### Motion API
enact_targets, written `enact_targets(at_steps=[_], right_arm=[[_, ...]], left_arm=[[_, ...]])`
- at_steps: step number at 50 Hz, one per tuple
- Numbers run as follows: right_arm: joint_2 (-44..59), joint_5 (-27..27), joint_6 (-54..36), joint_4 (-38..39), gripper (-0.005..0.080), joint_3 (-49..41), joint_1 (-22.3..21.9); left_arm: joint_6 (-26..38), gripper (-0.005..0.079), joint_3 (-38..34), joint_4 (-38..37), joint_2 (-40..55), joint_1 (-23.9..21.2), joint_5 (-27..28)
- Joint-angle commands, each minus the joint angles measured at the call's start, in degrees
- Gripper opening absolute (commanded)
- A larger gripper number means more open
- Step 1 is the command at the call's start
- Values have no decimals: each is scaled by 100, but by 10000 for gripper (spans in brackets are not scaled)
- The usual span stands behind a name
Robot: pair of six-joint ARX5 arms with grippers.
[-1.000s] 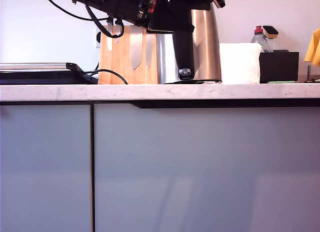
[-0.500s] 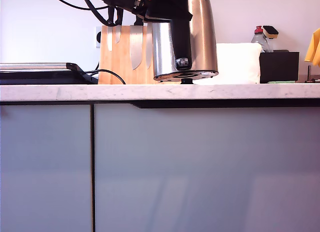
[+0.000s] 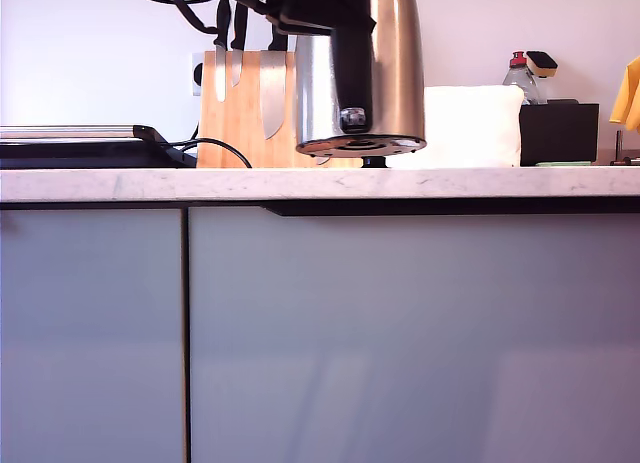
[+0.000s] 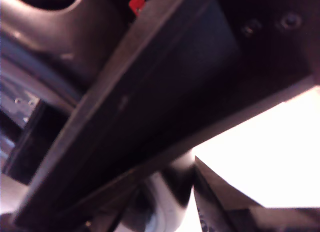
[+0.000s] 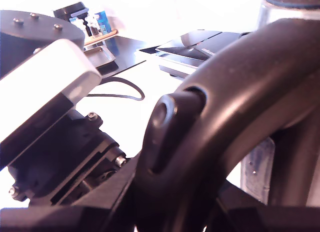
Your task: Pick up the kettle and place it to the side
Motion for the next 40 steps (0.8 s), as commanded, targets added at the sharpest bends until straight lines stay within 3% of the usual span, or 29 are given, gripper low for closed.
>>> enact_targets(at_steps=[1, 27, 40], right_arm=[[-487, 85, -522, 317, -11, 509, 173], [-127, 92, -511, 544, -11, 546, 507], [356, 83, -494, 439, -11, 1029, 715]], left_arm=[[129, -23, 308, 116, -326, 302, -289], [205, -23, 308, -911, -699, 791, -417], [284, -23, 308, -1392, -728, 1019, -420]])
